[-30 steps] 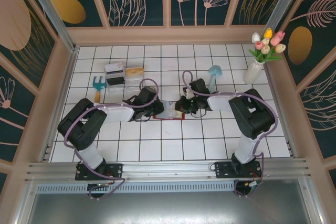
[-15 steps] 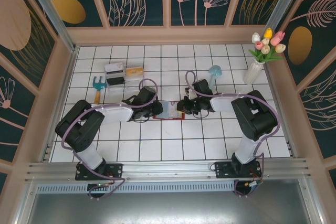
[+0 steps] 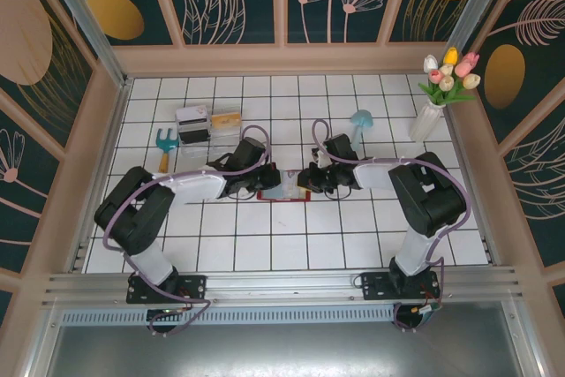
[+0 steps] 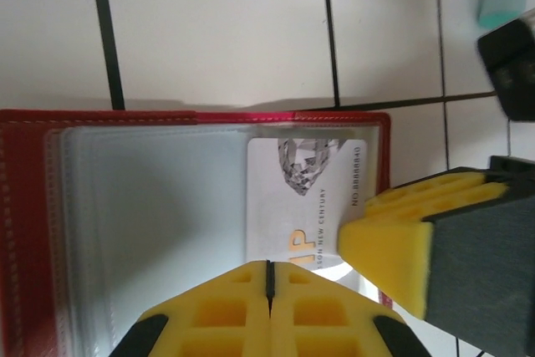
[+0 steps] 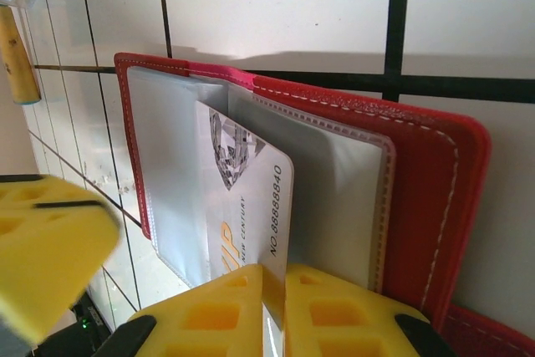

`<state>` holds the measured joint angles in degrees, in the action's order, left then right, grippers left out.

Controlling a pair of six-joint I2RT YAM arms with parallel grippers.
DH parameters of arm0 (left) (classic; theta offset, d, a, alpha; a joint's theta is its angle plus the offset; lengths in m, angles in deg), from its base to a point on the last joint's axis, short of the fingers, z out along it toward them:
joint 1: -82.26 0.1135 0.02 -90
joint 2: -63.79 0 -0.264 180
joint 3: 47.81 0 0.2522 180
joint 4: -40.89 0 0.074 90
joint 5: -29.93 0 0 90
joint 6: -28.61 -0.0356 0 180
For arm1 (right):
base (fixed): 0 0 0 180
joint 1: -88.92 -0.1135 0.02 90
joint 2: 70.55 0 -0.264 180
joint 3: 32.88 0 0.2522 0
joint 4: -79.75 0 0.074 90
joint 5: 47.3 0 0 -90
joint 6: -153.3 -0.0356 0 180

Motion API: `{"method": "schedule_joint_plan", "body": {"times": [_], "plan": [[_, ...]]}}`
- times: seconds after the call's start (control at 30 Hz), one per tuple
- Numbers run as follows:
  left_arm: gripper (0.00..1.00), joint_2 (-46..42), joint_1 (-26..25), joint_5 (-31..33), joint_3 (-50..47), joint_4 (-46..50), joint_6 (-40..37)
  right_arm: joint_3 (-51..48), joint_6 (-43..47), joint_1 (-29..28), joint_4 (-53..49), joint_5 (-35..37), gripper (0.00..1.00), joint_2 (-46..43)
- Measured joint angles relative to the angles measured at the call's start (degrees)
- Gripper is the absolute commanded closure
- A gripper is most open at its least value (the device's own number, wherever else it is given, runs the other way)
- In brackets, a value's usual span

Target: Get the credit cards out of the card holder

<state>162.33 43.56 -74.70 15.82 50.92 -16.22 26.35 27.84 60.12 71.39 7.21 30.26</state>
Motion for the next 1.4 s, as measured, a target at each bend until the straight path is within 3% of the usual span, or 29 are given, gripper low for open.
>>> {"method": "schedule_joint_plan", "body": {"times": [0.13, 0.57, 0.73, 0.83, 1.03, 1.23, 1.4], "plan": [[0.97, 4.0, 0.0, -1.07, 0.83, 0.31, -0.39, 0.0, 0.0, 0.0, 0.28, -0.07, 0.85, 0.24], [0.98, 4.98, -0.11, -1.42, 1.9, 0.48, -1.05, -1.44, -2.75, 0.0, 5.25, -3.78, 0.8, 0.55], [0.97, 4.98, -0.11, -1.31, 1.9, 0.5, -1.05, -1.44, -4.33, 0.0, 7.37, -4.74, 0.88, 1.44], [0.88, 4.96, -0.11, -1.16, 1.9, 0.55, -1.16, -1.44, -4.28, 0.07, 7.58, -4.9, 0.94, 1.42], [0.75, 2.62, -0.33, 0.31, 1.92, 3.32, -2.6, -3.67, -3.15, 1.07, 6.14, -2.64, 0.95, -3.61], [0.59, -5.57, 0.02, 0.72, 3.41, 6.88, -3.91, -6.88, -2.43, 3.78, 6.12, -2.1, 0.95, -13.53], [0.44, -14.25, 2.69, -0.59, 3.63, 6.08, -3.3, -7.96, -4.24, 3.96, 12.09, -4.17, 0.94, -19.39]]}}
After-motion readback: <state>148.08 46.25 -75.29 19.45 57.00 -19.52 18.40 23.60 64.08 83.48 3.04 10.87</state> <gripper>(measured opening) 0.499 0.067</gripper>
